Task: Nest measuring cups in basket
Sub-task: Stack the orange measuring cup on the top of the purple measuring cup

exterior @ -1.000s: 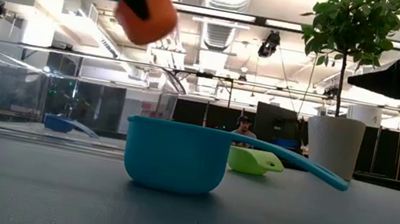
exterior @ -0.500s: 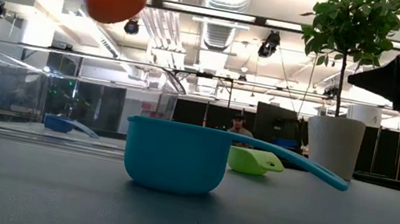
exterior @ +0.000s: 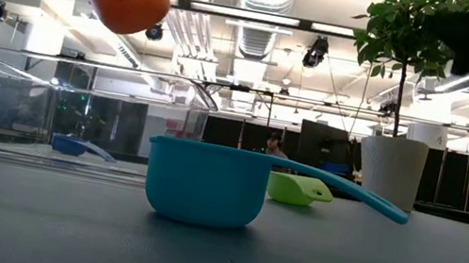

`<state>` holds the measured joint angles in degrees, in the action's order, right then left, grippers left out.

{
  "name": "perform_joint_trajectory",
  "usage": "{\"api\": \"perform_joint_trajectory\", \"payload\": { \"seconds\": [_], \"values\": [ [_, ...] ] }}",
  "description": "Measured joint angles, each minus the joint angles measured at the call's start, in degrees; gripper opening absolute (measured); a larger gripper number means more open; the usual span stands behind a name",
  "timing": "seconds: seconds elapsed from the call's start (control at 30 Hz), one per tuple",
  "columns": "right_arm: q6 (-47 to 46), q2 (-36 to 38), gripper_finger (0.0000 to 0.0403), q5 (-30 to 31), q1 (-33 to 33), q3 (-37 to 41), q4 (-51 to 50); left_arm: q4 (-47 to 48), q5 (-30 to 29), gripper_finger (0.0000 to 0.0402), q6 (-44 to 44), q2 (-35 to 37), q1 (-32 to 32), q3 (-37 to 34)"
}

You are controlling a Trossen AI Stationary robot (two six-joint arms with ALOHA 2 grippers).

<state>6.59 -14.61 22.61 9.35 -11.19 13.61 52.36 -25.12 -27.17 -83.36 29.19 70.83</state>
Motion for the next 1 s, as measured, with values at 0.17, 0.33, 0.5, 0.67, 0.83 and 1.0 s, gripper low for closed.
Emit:
{"api": "perform_joint_trajectory", "payload": {
  "seconds": [0.17, 0.33, 0.5, 0.67, 0.83, 1.0],
  "values": [
    [4.7, -12.9, 0.0009, -2.0, 0.0, -7.1, -0.8, 1.1, 0.0, 0.0000, 0.2, 0.0, 0.0, 0.3],
    [8.8, -27.0, 0.0009, -2.0, 0.1, -15.4, -1.0, 1.1, -0.5, 0.0000, 0.3, 0.0, 0.0, 0.3],
    [10.1, -37.4, 0.0015, -7.5, 0.1, -21.1, -2.6, 1.7, -3.3, 0.0000, 0.3, 0.0, 0.0, 0.4],
    [13.4, -45.6, 0.0050, -10.2, 0.2, -25.5, -1.1, 1.7, -4.3, 0.0000, 0.2, 0.0, 0.0, 0.4],
    [15.3, -51.8, 0.0105, -10.6, 0.3, -29.6, 0.2, 1.6, -4.3, 0.0000, -0.3, 0.1, 0.0, 0.4],
    [15.6, -56.7, 0.0155, -10.6, 0.3, -31.7, 3.3, 1.1, -4.5, 0.0000, -0.2, 0.1, -0.5, 0.3]
  ]
}}
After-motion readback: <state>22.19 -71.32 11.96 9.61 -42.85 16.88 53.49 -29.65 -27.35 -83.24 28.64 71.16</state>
